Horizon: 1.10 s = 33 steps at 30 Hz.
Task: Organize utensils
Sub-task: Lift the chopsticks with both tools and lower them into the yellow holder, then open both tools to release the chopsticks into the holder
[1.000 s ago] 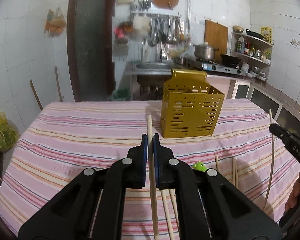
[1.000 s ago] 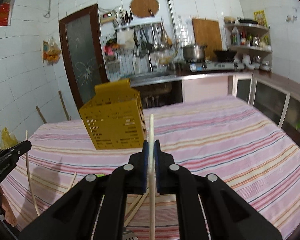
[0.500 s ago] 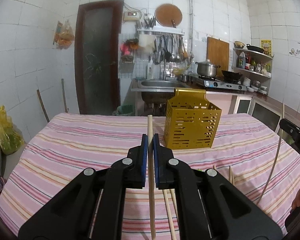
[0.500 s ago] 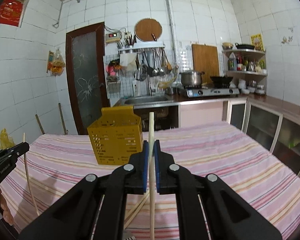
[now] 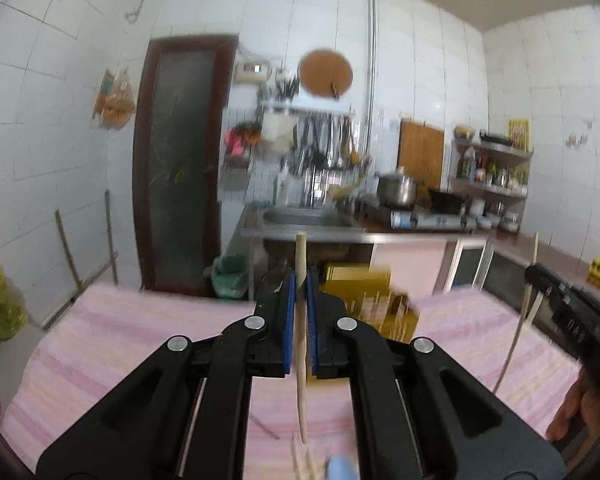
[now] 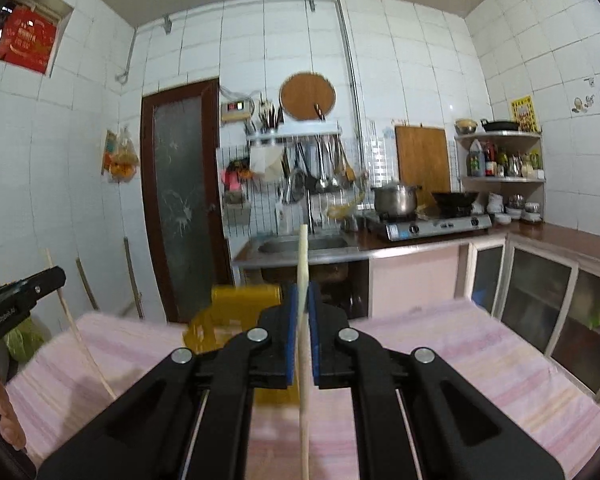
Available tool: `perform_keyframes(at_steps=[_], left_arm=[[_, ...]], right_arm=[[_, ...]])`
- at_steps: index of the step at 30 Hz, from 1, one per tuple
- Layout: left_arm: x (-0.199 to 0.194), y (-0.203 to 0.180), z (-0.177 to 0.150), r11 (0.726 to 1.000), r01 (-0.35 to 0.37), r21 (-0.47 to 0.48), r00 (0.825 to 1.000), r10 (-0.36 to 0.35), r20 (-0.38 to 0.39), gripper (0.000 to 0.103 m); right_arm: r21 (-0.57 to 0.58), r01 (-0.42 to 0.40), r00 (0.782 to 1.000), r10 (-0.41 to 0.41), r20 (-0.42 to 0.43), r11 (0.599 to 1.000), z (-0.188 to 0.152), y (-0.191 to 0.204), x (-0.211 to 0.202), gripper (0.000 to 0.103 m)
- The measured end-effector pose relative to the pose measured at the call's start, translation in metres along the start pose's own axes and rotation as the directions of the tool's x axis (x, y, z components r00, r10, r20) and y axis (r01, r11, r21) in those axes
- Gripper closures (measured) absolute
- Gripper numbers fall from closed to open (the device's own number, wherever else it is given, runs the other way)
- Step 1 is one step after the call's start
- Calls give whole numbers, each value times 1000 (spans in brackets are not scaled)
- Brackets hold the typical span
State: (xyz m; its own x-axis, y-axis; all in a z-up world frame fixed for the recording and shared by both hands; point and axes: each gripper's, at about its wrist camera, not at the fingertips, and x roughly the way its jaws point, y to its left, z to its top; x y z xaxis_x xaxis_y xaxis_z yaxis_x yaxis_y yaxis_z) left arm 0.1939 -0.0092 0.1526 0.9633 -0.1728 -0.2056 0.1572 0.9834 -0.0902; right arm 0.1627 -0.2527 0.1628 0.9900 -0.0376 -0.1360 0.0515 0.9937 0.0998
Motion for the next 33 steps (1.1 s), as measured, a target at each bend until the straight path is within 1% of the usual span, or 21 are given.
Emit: perform_keyframes(at_steps=[3,7,9,11,14,17,19,21,23,26,28,29,30,31,32,33], left_arm=[[17,-7,37,999,25,-20,998,-24,56,99],[38,-26,76,999,39,1,990,-39,135,99],[51,-38,85,999,45,12,987,-47,152,99],[71,-48,90,999,44,28,986,-48,157,99],[101,-53,84,998,46,34,990,-50,134,99],[136,-52,61,999,30,33,996,-33,88,99],[153,-48,45,999,18,36,998,-20,58,99],[175,-44,23,999,9,40,1000,-10,4,99],[187,-41,8,999,0,52,999,2,-33,99],[196,-39,-8,997,-11,76,997,16,-75,99],[194,-36,-7,997,-9,71,996,16,-91,99],[190,-34,-3,998,-9,69,995,16,-97,91],[185,-33,1,998,-10,67,995,17,-102,81],[176,-32,7,998,-20,61,995,26,-99,47],[166,-31,11,998,-35,55,996,39,-76,24],[154,-30,14,997,-48,56,998,51,-47,19]], right_arm=[[15,-18,999,17,48,1000,32,2,23,97],[15,-24,994,22,107,1000,66,10,54,97],[18,-36,991,33,133,999,80,14,72,97],[31,-47,988,42,149,998,86,18,91,97],[49,-60,987,52,154,997,82,20,118,97],[49,-66,988,59,142,997,66,22,150,97],[49,-67,992,61,114,997,49,21,166,97],[55,-72,995,68,69,996,24,19,183,97],[55,-73,997,71,31,996,6,18,191,97],[48,-72,997,73,-29,996,-10,17,199,97],[31,-70,995,72,-73,997,-12,17,198,96],[16,-57,994,58,-90,998,-10,17,195,96],[6,-43,994,44,-102,999,-6,16,191,95],[4,-33,993,34,-115,999,-1,14,187,82],[7,-22,991,23,-133,1000,3,11,182,69],[16,-3,987,6,-160,1000,8,6,176,42]])
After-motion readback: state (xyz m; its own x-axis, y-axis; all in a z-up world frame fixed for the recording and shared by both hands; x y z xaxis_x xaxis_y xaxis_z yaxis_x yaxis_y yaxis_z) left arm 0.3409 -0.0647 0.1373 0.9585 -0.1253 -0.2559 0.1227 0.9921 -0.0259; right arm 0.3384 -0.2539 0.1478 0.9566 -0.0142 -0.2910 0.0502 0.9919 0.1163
